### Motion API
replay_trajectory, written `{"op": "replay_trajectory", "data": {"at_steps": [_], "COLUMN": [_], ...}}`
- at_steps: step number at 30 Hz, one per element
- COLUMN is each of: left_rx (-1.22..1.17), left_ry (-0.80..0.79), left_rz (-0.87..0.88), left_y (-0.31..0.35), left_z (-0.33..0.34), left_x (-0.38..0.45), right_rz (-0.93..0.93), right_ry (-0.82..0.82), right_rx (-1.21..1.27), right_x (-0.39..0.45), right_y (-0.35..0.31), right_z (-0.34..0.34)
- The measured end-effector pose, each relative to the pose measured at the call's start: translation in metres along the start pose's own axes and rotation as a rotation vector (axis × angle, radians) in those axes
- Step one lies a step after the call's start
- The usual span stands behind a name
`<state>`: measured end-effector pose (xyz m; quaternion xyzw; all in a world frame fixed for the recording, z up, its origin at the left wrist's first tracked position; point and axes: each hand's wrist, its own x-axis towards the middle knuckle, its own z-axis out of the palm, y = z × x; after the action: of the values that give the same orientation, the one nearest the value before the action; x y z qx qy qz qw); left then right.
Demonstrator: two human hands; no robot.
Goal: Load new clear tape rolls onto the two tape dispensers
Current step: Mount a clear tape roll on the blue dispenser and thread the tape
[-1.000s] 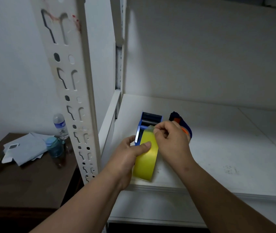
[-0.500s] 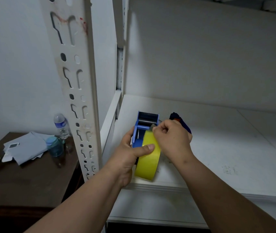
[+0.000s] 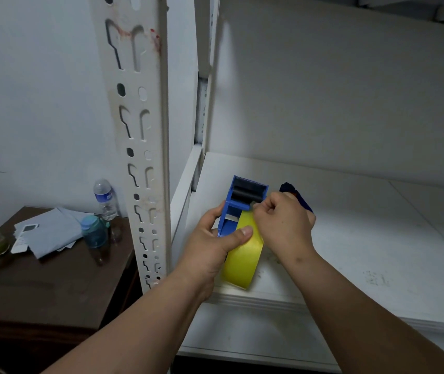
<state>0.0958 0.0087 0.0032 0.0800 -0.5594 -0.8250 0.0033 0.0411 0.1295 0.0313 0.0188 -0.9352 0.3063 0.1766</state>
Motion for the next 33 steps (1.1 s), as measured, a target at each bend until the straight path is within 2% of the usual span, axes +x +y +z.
{"op": "replay_trajectory", "data": {"at_steps": [11,14,17,19,27,33], "left_rx": [0.003,-0.003,-0.008,0.003,0.008,-0.013], "left_ry": [-0.026,-0.032,-0.044,-0.057,-0.092,-0.130], "left_rz": [-0.035,-0.053,-0.072,-0.077,-0.074,-0.076], "left_y": [0.003,0.006,0.007,0.006,0.004,0.001], "left_z": [-0.003,-0.003,-0.004,-0.003,-0.005,-0.011], "left_x": [0.001,0.000,0.001,0.001,0.004,0.006], "right_rz": [-0.152,-0.115,0.034,0.084,0.010,0.000], "right_ry": [0.132,0.066,-0.047,-0.084,0.017,0.021], "right_rx": [-0.122,-0.067,0.107,0.124,-0.090,-0.099], "right_x": [-0.008,-0.007,-0.004,-0.001,0.001,0.001], "right_y": [-0.001,-0.002,-0.004,-0.003,-0.001,-0.008], "right_z": [0.005,0.002,-0.005,-0.009,-0.001,0.001]}}
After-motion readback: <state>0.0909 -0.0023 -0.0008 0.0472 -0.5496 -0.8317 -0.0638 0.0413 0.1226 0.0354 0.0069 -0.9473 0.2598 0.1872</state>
